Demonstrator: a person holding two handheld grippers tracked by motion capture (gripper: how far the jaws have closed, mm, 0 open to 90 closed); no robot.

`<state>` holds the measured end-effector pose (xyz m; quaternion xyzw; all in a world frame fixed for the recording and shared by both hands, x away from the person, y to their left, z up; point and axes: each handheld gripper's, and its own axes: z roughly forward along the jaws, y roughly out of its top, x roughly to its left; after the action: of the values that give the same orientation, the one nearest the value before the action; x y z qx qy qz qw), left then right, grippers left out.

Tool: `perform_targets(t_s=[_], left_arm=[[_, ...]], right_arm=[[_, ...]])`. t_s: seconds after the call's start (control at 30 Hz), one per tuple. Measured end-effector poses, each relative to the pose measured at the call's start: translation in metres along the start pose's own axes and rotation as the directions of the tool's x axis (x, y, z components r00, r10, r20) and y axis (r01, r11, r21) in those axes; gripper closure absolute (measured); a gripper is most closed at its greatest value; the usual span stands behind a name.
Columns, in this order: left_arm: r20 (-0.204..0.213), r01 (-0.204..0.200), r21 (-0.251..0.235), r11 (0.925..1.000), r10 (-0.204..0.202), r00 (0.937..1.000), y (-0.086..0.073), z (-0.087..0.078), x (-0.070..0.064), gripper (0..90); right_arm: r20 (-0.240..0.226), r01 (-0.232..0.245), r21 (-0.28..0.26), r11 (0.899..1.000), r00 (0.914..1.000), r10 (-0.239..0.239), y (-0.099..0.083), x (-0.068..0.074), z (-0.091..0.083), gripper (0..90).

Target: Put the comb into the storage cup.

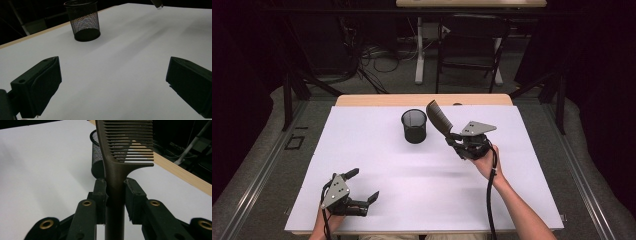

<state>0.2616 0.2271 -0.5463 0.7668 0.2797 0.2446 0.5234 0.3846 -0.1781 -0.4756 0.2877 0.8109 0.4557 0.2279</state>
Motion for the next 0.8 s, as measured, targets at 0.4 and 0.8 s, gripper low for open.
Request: perform_targets(t_s=[0.4,0.8], left_arm=[[-0.002,0.001,-0.003,1.0000,-0.001,1.0000,0.000,-0.001,0.000,0.0],[0.000,0.003,-0.004,1.0000,-0.003,1.0000,0.000,-0.001,-0.001,0.0]], right_arm=[[0.016,-0.001,-0.033,0.999,0.9999,0.002,0.008,0.001,0.005,72.5],[0.027,-0.030,-0.071,0.997,0.9991,0.032,0.016,-0.003,0.008,72.6]])
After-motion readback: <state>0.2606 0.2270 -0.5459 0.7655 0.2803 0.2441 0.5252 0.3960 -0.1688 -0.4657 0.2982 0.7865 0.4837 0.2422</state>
